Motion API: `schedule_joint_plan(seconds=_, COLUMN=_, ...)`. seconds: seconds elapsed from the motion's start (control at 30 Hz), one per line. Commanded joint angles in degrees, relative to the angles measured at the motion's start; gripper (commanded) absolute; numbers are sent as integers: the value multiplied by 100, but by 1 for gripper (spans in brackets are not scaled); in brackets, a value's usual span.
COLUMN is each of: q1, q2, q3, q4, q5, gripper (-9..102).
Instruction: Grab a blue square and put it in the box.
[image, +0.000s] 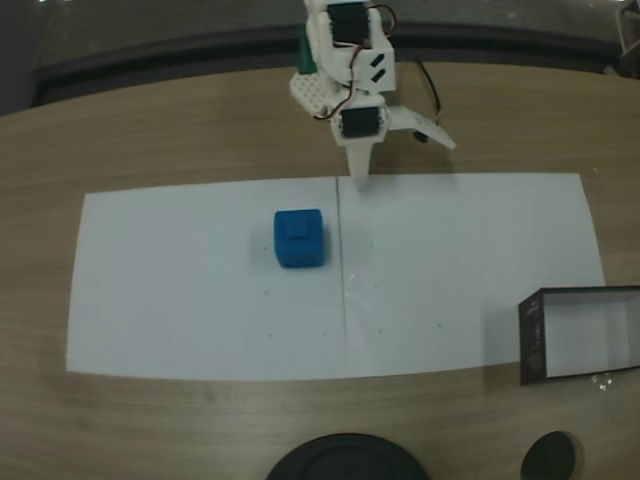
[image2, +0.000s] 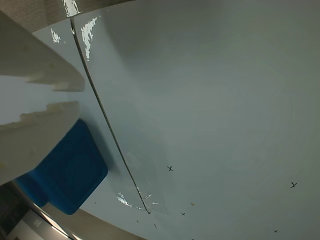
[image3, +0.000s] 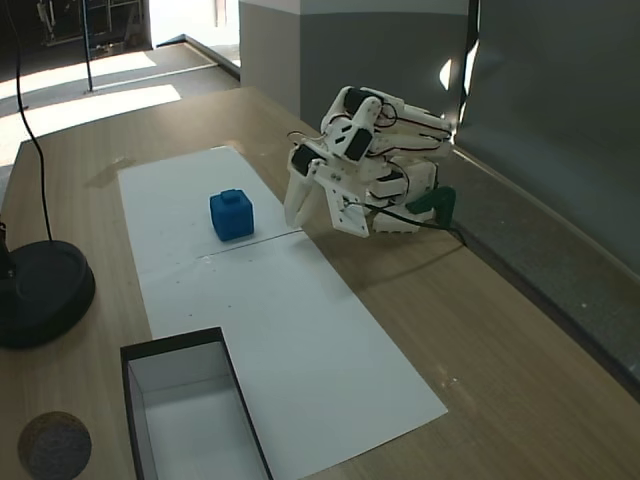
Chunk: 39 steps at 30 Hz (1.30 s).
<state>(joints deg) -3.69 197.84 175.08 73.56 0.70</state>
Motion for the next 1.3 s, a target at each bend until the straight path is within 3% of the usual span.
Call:
schedule_joint_plan(seconds=0.0, q1=-62, q2=114, q3=-308, q4=35, q5=-18, gripper=0)
schedule_joint_plan(seconds=0.57, q1=-62, q2=114, q3=-308, q4=18, q5=-9, gripper=0)
schedule_joint_plan(seconds=0.77, q1=0, q2=114, q3=-343, q4=-870, q5=-26, gripper=0)
schedule_joint_plan(seconds=0.87, q1=352, q2=70, q3=-844, q4=-861, q5=-141, gripper=6)
schedule_joint_plan(seconds=1.0, q1=1055, q2=35, q3=-1521, q4=-914, q5=-1406, gripper=21)
schedule_joint_plan(seconds=1.27, q1=1345, q2=-1354, q3=-3094, q4=-360, q5=-1222, gripper=26)
